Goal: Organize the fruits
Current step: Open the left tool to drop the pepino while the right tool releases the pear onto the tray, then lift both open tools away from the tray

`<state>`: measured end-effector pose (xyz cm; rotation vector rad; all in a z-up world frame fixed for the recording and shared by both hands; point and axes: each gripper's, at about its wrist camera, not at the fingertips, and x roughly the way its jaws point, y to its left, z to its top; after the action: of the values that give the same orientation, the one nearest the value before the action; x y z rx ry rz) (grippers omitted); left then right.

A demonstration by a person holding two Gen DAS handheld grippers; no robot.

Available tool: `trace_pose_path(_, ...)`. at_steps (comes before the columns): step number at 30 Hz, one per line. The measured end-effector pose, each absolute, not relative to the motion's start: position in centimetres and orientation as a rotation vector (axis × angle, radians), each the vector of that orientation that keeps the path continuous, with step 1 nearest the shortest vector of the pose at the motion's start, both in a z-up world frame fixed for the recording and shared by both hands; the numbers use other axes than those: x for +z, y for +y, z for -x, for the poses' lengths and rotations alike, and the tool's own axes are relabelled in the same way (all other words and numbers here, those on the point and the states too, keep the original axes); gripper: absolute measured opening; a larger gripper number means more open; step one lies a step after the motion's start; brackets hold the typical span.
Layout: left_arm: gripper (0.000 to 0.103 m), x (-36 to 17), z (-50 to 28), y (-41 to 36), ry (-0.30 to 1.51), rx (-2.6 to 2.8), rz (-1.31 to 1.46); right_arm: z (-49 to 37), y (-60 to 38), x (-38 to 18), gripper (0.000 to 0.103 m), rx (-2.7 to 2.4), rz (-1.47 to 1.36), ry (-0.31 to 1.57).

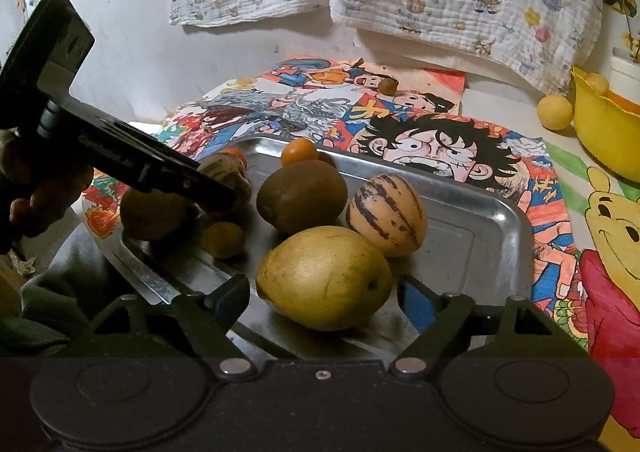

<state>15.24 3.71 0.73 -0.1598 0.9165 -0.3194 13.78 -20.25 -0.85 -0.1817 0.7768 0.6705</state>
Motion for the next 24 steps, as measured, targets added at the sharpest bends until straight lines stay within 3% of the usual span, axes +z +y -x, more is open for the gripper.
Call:
trace_pose_path(5,0.086,1.8,-13.9,3.2,0.881,-0.318,0.117,-13.1,-20.2,-0.4,0.086,0.677,0.183,0.771)
trace_pose_path(9,0.102,2.8,-12.5,3.2,0.832,-0.310,0.105,-12.6,-20.4,0.1,0.093,0.683,0.181,0.750)
trace_pose_path(16,0.102,3.6,-9.8,3.6,0.789,-0.263,0.057,-11.9,-20.8,0.9,0.101,0.689,0.210,0.731)
trace_pose_path(24,0.102,2.7,-6.9,5.6,0.812,-0.221,0.060,-11.2,-21.2,1.2,0.102,0.687,0.253,0.728)
